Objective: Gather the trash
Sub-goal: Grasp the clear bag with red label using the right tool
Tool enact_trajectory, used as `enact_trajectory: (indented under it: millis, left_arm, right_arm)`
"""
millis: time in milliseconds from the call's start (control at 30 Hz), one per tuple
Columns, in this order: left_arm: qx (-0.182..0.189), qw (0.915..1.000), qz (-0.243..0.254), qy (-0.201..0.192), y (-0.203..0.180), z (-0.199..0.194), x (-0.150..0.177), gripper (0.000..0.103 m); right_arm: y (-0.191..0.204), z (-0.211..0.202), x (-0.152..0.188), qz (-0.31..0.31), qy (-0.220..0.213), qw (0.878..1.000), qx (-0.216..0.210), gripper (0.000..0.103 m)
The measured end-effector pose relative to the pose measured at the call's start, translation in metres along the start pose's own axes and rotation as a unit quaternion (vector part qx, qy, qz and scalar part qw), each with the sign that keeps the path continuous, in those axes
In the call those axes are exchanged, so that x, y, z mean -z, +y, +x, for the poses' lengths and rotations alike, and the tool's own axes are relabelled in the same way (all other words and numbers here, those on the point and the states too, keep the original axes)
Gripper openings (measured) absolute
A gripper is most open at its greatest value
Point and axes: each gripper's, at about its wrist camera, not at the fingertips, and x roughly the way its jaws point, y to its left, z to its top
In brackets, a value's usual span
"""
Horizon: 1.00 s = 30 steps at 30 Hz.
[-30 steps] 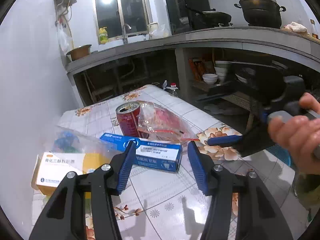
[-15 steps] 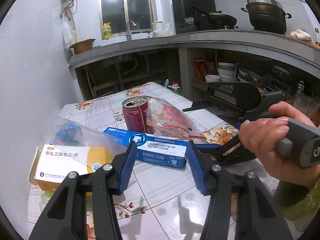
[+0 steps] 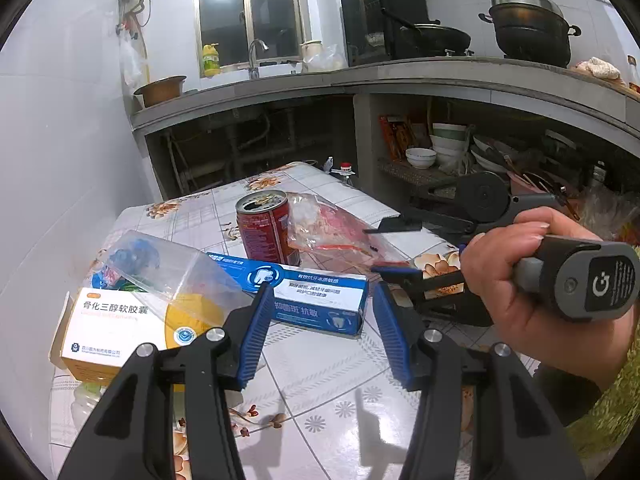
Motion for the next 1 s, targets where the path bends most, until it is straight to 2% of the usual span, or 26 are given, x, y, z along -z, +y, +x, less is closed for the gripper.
enact_trajectory:
  millis: [67,133,333,400,500,567,633,667,700,733,767,800,833,867,900,967,1000]
  left_arm:
    - [0.000,1.0000,0.001,0.000,0.000,0.000,0.000,0.048]
    - [0.000,1.0000,0.003,-0.001,-0.001,0.000,-0.001,0.047]
    - [0.001,1.0000,0.006,-0.004,-0.002,-0.004,-0.002,0.044]
    - [0.001,1.0000,0.006,-0.005,-0.001,-0.006,-0.002,0.043]
    - [0.002,1.0000,0.003,-0.007,0.002,-0.009,-0.003,0.041]
    - [0.003,1.0000,0.000,-0.008,0.005,-0.011,-0.004,0.040]
    - [0.006,0.9999,-0.005,-0.008,0.008,-0.013,-0.005,0.038]
    - [0.008,0.9999,-0.009,-0.007,0.009,-0.014,-0.006,0.038]
    - [0.013,0.9998,-0.014,-0.005,0.011,-0.015,-0.006,0.037]
    - [0.017,0.9997,-0.019,-0.004,0.012,-0.015,-0.007,0.036]
    - [0.024,0.9993,-0.027,0.000,0.014,-0.015,-0.007,0.035]
    - [0.032,0.9988,-0.037,0.005,0.017,-0.015,-0.007,0.035]
    - [0.040,0.9980,-0.047,0.010,0.020,-0.015,-0.007,0.035]
    - [0.047,0.9972,-0.057,0.016,0.023,-0.014,-0.007,0.035]
    - [0.054,0.9960,-0.068,0.022,0.025,-0.013,-0.006,0.035]
    - [0.064,0.9937,-0.085,0.034,0.029,-0.011,-0.004,0.035]
    - [0.069,0.9925,-0.093,0.038,0.030,-0.012,-0.003,0.035]
  right_arm:
    - [0.000,-0.003,-0.001,-0.005,0.004,1.000,-0.008,0.012]
    - [-0.001,-0.008,-0.001,-0.008,0.010,1.000,-0.021,0.006]
    - [0.013,-0.035,0.000,-0.051,-0.002,0.998,-0.046,0.003]
    - [0.022,-0.046,0.001,-0.078,-0.012,0.996,-0.043,0.003]
    - [0.042,-0.074,0.008,-0.154,-0.037,0.987,-0.025,0.003]
    - [0.062,-0.103,0.023,-0.241,-0.062,0.968,0.010,0.003]
    - [0.080,-0.121,0.043,-0.328,-0.085,0.939,0.056,0.002]
    - [0.090,-0.133,0.059,-0.384,-0.107,0.912,0.095,0.002]
    - [0.094,-0.139,0.069,-0.419,-0.118,0.892,0.121,0.002]
    - [0.101,-0.147,0.089,-0.480,-0.145,0.848,0.172,0.002]
    - [0.104,-0.151,0.110,-0.537,-0.165,0.798,0.218,0.002]
    - [0.104,-0.151,0.126,-0.575,-0.173,0.760,0.248,0.002]
    - [0.102,-0.148,0.147,-0.623,-0.181,0.704,0.290,0.002]
    - [0.095,-0.142,0.169,-0.669,-0.184,0.641,0.328,0.002]
    - [0.088,-0.138,0.182,-0.699,-0.183,0.595,0.353,0.002]
    - [0.052,-0.120,0.221,-0.777,-0.172,0.441,0.416,0.003]
    - [0.038,-0.113,0.232,-0.796,-0.169,0.388,0.433,0.004]
